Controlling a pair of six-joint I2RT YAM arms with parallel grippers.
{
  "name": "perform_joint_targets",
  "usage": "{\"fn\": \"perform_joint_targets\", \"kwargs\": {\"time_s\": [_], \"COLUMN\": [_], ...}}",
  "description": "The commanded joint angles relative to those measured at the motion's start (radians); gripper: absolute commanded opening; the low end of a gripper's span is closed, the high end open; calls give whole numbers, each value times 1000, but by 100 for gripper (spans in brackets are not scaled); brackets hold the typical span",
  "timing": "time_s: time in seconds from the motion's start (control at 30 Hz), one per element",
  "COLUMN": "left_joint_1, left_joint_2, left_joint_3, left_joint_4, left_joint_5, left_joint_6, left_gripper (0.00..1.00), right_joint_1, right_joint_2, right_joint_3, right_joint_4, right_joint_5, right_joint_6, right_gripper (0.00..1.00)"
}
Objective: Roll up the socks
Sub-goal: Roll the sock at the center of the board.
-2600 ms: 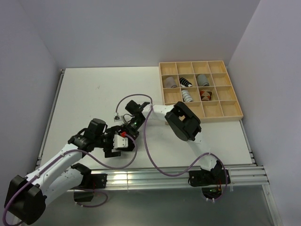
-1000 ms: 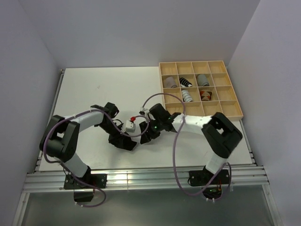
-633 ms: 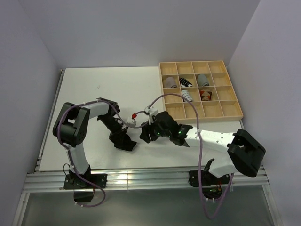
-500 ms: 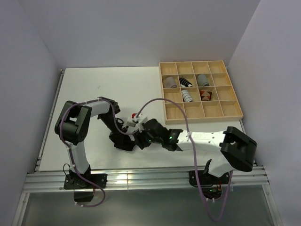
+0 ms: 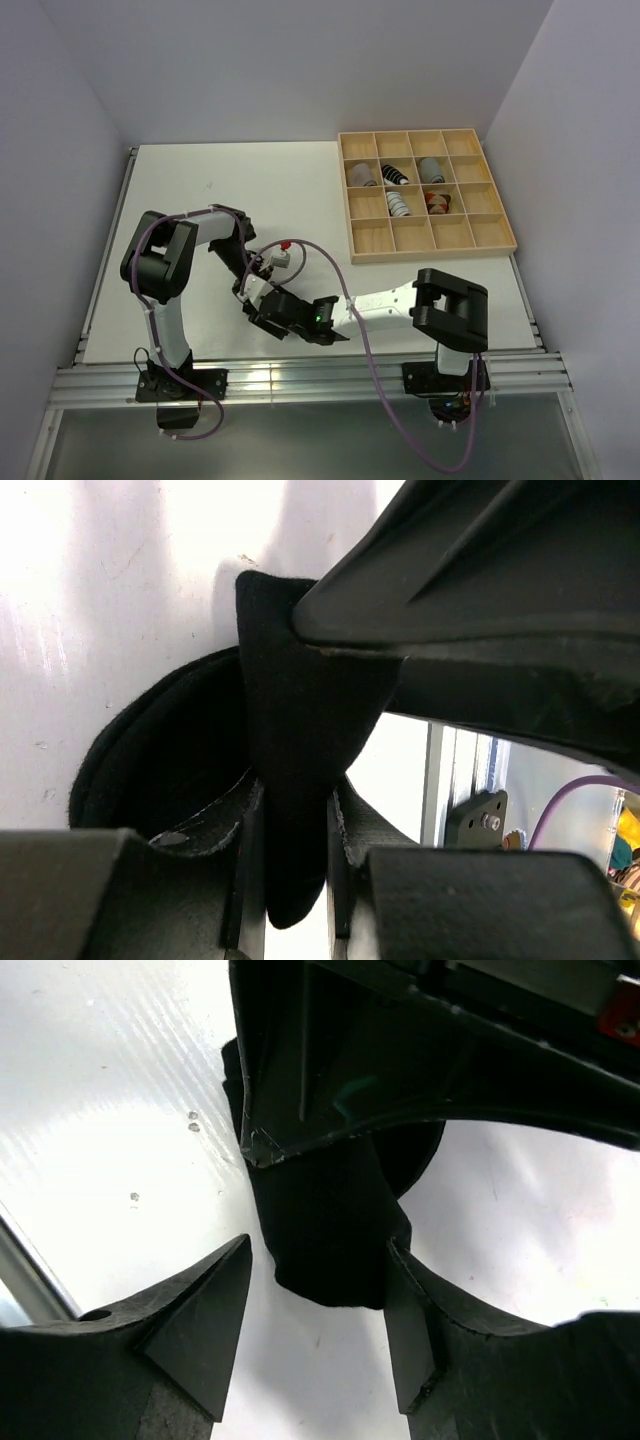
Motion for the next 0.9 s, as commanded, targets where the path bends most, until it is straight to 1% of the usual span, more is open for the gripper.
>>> {"fn": "perform_joint_targets", "kwargs": {"time_s": [0.0,0.17,0.23,0.3,0.33,0.37,0.43,0.47,0.53,0.57,0.6,0.67,0.7,0.73,0.8,0.83,0.87], "left_joint_1": [-8,-8,-9,-9,-8,-9,-9,-8,-9,-6,-3,12,20,27,47,56,72], "left_joint_2": [12,18,18,18,18,18,15,7,-22,-37,-57,-121,-145,-166,-226,-266,-281], "left_joint_3": [26,34,34,38,40,43,46,48,46,42,35,28,23,19,6,-3,-18], "left_joint_4": [-21,-35,-40,-51,-54,-57,-61,-58,-19,0,64,115,162,248,319,431,471], "left_joint_5": [31,36,39,47,51,59,68,71,73,76,83,93,88,79,68,36,18], "left_joint_6": [9,14,18,23,24,24,24,20,-28,-64,-101,-144,-229,-280,-379,-429,-519], "left_gripper": [11,12,12,12,12,12,11,11,11,12,14,18,22,24,29,36,38], "right_joint_1": [22,21,21,21,18,18,14,11,-1,-5,-13,-39,-45,-54,-67,-68,-70], "right_joint_2": [26,92,114,131,150,160,175,177,164,157,151,122,112,96,88,86,86], "right_joint_3": [54,88,95,103,112,117,123,123,121,120,115,95,89,79,75,75,78], "right_joint_4": [47,25,22,11,4,-4,-16,-21,-39,-47,-53,-53,-74,-79,-96,-105,-114], "right_joint_5": [62,75,75,69,67,64,58,55,21,6,-19,-49,-66,-91,-100,-108,-111], "right_joint_6": [-35,-75,-78,-74,-74,-72,-69,-63,-55,-51,-49,-22,-17,-14,-14,-17,-17], "right_gripper": [61,61,59,50,44,34,22,10,7,5,4,3,3,2,2,2,2]}}
